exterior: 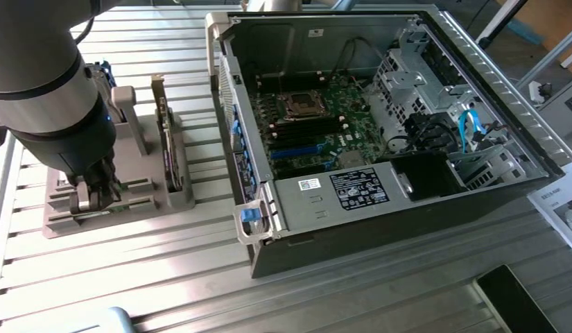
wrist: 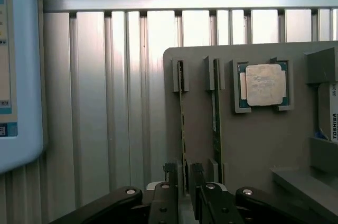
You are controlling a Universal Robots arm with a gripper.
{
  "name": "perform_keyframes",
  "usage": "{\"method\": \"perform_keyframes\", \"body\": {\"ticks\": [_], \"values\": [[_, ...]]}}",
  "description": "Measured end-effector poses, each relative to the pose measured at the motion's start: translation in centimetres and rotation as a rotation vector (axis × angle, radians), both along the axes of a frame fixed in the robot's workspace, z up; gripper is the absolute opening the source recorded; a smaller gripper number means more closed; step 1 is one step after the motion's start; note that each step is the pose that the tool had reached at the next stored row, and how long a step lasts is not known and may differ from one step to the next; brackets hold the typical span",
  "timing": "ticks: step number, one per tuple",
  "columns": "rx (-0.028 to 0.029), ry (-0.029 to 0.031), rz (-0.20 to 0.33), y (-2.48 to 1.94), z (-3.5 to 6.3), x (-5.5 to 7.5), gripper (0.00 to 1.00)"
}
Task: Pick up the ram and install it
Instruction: 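Pick up the ram and move it above insertion slot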
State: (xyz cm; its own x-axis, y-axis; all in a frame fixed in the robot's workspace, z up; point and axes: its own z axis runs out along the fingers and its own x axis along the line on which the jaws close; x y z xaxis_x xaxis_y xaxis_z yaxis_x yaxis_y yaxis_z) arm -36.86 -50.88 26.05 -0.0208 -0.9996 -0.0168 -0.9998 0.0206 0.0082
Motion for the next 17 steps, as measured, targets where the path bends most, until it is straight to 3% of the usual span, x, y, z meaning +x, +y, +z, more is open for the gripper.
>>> {"method": "perform_keyframes", "body": {"ticks": [17], "values": [[-0.0003, 0.0003, 0.0, 0.0, -2.92, 0.0, 0.24]]}}
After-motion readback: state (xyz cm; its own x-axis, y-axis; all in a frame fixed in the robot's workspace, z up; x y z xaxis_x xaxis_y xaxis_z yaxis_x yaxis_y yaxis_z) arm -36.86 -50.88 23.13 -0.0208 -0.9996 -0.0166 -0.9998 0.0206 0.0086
